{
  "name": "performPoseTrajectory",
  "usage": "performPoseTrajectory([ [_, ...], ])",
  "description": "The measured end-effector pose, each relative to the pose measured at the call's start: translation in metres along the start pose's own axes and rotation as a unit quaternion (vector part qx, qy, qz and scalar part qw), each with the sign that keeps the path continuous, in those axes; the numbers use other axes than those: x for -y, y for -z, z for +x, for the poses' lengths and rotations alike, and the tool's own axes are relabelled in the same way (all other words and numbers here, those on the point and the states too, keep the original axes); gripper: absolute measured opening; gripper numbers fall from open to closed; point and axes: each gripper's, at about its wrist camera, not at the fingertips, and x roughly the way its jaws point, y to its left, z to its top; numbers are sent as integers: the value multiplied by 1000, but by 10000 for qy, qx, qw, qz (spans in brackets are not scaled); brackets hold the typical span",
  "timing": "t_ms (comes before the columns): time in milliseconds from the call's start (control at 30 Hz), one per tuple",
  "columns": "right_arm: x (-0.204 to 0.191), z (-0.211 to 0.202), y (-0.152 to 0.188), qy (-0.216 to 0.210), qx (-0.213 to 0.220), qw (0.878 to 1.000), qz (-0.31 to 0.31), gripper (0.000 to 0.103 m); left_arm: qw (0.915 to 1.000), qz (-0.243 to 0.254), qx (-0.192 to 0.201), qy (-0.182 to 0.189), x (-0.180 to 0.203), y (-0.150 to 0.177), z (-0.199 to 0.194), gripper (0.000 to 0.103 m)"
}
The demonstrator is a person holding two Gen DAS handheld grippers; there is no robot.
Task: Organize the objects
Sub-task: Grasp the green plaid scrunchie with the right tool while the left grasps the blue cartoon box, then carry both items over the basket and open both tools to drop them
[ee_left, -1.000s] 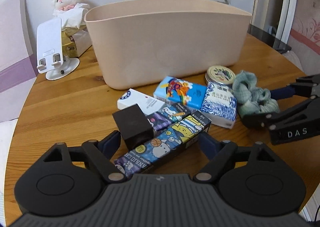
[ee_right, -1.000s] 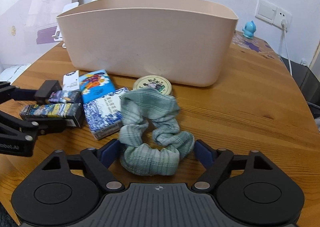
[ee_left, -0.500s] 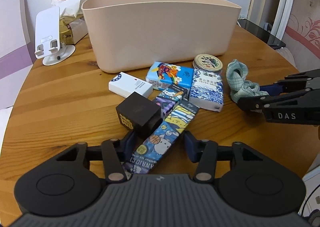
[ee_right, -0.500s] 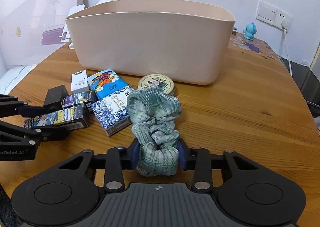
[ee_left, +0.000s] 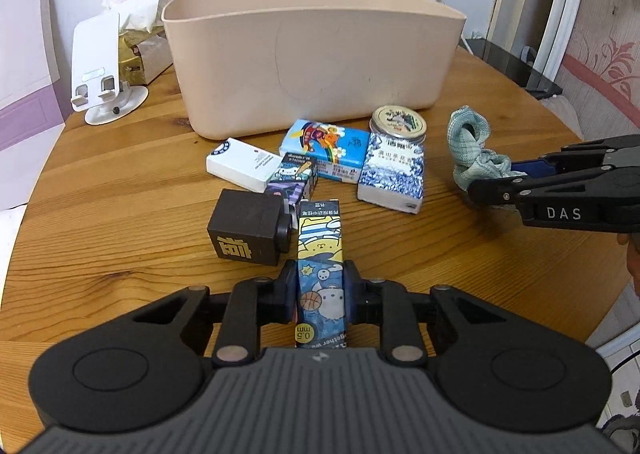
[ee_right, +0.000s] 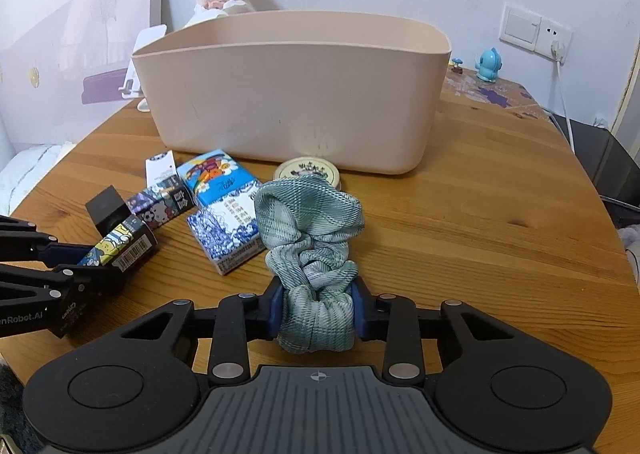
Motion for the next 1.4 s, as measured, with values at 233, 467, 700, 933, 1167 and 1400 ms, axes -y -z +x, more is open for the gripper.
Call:
performPoseTrajectory([
  [233, 0, -9, -3, -36, 151, 9999, 48, 28, 9997, -97, 203, 75, -1, -2, -17, 25],
  [467, 3, -29, -17, -66, 488, 9987, 120, 27, 9985, -143, 522, 59, -1, -12, -35, 25],
  [700, 10, -37, -38, -75, 801, 9966, 190, 27, 9960, -172, 874, -48, -3, -34, -49, 25],
  [933, 22, -36, -70, -35, 1243, 9919, 270, 27, 9918, -233, 1223, -290, -13, -73, -55, 25],
  [1167, 32, -23, -110, 58, 1587, 9868, 307, 27, 9855, -304, 1557, -602, -23, -128, -45, 25],
  [1400, 30, 7, -140, 283, 1560, 9871, 240, 27, 9832, -393, 1533, -907, -24, -169, -13, 25],
])
